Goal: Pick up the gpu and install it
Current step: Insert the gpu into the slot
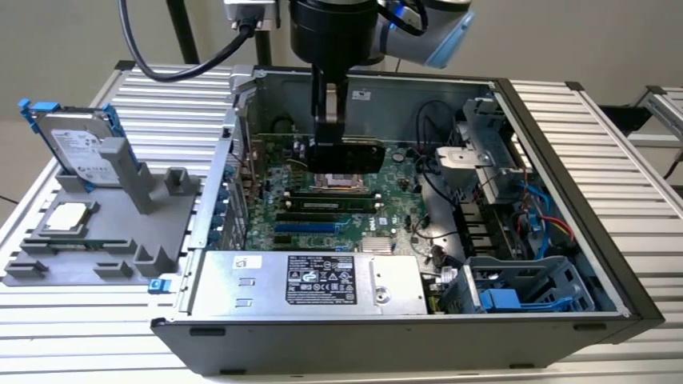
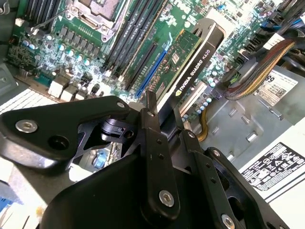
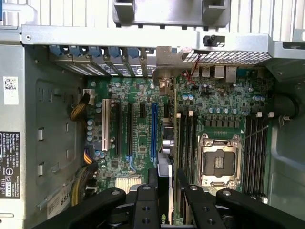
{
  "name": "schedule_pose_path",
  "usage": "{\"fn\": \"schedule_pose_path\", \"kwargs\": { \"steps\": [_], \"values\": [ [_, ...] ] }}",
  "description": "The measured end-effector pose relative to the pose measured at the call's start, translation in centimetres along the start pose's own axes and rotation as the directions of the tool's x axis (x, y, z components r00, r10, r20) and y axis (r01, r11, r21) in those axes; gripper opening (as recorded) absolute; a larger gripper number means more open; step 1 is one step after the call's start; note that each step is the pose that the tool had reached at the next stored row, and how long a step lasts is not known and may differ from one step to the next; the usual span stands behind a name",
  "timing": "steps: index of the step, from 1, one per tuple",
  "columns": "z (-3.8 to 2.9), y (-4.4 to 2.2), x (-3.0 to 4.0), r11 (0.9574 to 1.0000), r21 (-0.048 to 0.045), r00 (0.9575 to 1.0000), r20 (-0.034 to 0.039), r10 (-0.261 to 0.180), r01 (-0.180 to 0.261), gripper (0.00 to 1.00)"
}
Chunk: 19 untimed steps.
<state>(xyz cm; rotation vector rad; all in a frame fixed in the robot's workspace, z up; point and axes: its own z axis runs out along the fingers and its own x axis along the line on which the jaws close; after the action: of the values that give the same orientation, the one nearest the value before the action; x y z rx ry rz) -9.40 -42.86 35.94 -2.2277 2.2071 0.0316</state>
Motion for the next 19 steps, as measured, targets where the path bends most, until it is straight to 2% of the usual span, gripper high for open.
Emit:
{"fn": "schedule_pose_path", "kwargs": {
  "steps": [19],
  "values": [
    [0.64,-0.01,0.01,1.0,0.0,1.0,0.0,0.0,0.0,0.0]
  ]
}}
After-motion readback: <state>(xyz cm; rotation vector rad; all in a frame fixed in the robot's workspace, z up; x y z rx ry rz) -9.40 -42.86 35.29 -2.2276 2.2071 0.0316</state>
